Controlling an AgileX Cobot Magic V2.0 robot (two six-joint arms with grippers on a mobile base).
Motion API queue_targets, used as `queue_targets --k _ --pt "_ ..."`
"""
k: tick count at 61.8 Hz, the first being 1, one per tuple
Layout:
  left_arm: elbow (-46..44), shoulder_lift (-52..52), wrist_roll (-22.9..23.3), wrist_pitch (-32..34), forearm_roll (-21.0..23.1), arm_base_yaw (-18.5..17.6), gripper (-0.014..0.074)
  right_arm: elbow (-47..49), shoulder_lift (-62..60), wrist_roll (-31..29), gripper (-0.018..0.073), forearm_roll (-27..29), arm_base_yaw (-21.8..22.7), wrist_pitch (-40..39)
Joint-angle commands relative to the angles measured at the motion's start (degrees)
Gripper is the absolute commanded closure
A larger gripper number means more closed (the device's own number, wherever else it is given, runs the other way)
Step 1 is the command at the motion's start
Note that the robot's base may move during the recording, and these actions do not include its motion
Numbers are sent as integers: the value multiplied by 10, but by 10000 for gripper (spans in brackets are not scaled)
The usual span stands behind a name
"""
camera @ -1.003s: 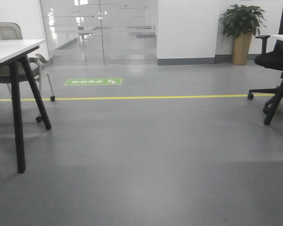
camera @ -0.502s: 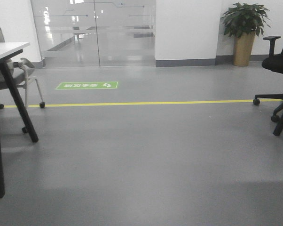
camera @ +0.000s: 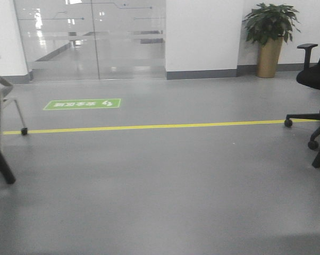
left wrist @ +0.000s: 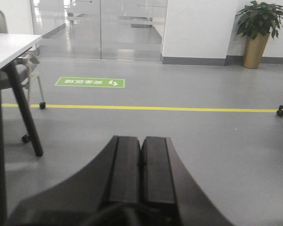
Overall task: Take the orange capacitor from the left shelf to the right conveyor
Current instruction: 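Drive the base across the office toward the red conveyor, then turn and stop the base facing the conveyor belt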
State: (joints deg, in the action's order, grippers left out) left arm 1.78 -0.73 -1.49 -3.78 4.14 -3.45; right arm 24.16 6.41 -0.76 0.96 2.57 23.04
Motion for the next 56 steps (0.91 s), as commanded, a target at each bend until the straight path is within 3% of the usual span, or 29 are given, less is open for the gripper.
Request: queue_targets --k 1,56 --pt "-2 -6 1 52 1 -1 723 16 7 -4 488 0 -2 -52" --pt "-2 -6 1 52 1 -1 723 16 7 -4 488 0 -2 -52"
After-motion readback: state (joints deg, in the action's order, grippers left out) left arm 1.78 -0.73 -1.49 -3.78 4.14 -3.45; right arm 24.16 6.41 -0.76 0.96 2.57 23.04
